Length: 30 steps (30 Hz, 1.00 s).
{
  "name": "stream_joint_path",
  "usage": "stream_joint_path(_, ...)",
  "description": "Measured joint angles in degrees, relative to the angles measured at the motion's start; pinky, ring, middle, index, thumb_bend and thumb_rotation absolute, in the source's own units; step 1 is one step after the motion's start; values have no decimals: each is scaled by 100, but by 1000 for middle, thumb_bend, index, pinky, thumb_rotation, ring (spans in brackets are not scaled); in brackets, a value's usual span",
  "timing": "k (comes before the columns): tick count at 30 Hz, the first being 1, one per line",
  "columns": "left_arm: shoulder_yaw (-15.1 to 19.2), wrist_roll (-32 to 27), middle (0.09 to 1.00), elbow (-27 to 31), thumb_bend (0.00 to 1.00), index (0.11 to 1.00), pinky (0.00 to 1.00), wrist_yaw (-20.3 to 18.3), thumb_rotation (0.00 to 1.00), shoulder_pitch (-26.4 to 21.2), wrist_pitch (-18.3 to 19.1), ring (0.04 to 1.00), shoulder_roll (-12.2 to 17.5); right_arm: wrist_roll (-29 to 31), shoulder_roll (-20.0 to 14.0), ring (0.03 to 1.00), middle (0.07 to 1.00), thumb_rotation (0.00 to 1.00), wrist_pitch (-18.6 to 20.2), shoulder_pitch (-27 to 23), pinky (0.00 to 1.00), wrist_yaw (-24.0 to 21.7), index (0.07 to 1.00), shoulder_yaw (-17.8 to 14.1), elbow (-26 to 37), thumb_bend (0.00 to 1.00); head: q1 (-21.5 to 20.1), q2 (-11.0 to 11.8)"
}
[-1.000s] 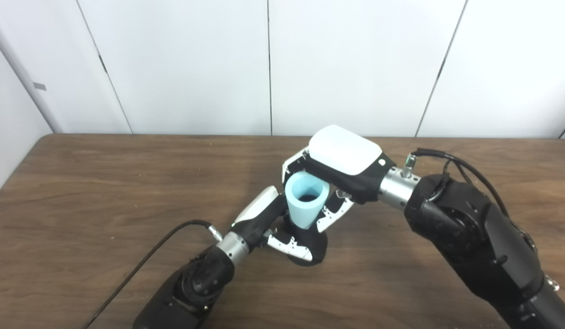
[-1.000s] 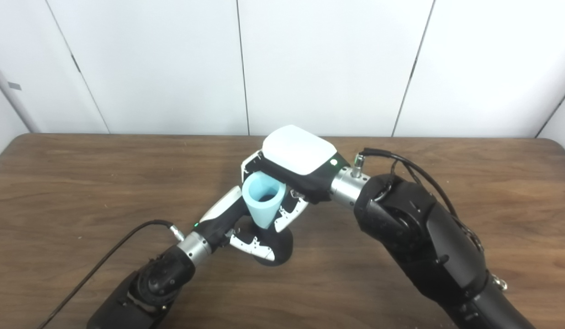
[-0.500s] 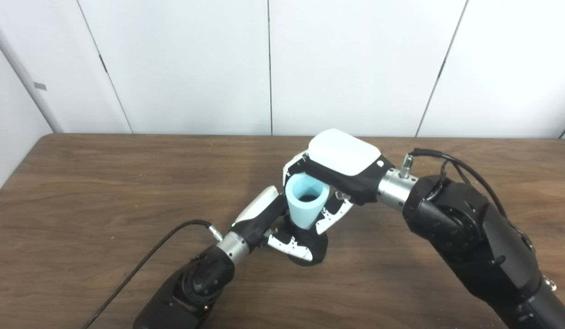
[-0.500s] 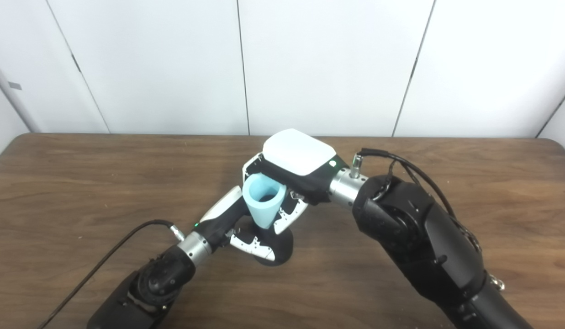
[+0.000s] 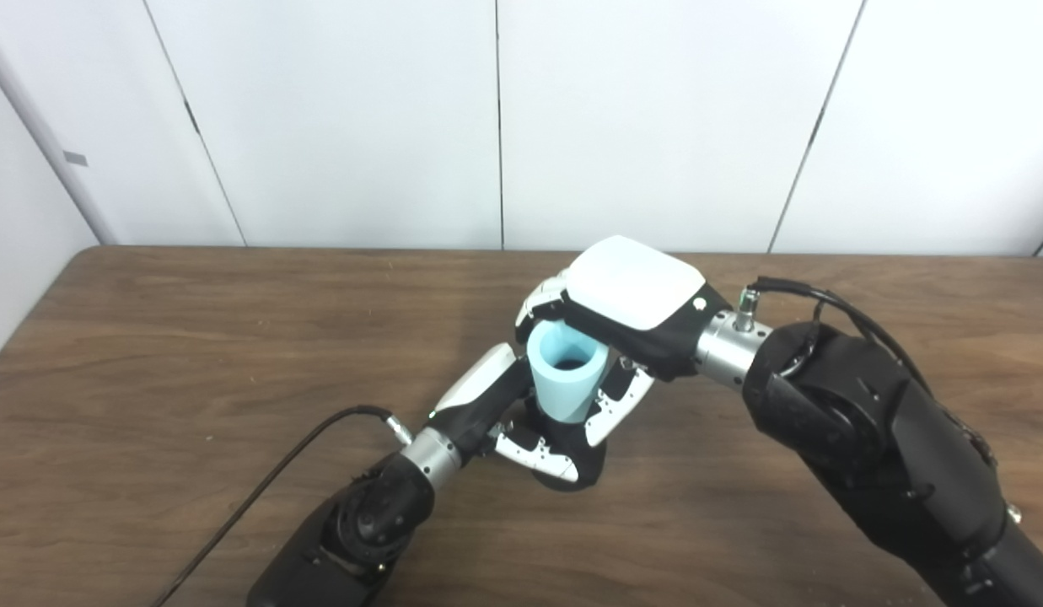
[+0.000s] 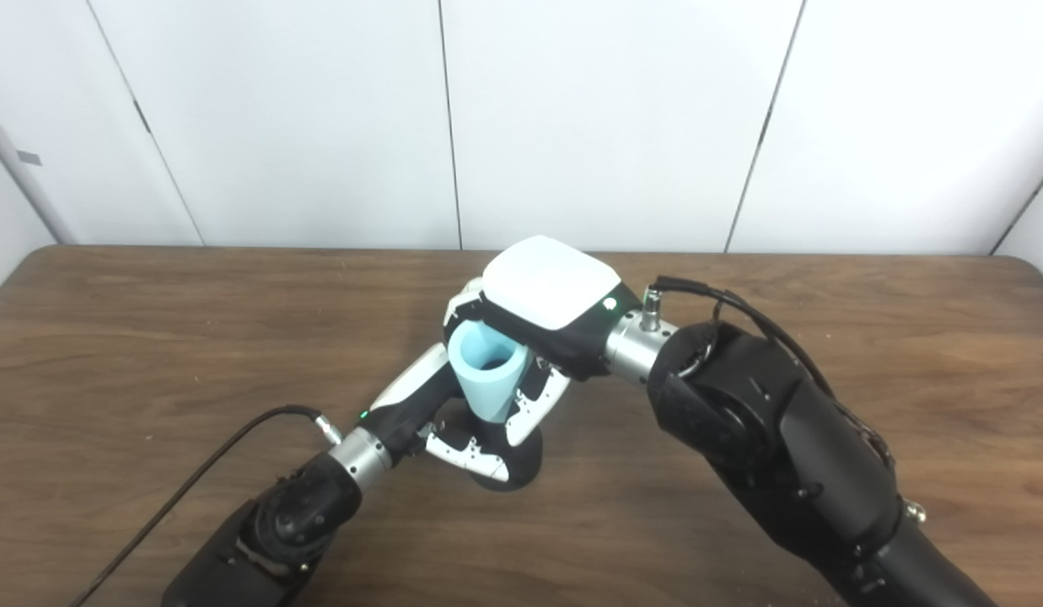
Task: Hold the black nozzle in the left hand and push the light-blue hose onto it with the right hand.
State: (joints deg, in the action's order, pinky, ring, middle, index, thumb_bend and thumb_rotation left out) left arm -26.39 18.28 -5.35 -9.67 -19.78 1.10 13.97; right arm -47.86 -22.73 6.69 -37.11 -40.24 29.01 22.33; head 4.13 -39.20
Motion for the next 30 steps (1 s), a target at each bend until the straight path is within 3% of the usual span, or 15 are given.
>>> stream_joint_path(30, -52, 4, 479, 12, 526, 484, 280, -5, 0, -13, 21, 355, -19, -3, -65, 742, 788, 446, 87, -5, 631, -317, 690, -152, 126, 815, -9, 9)
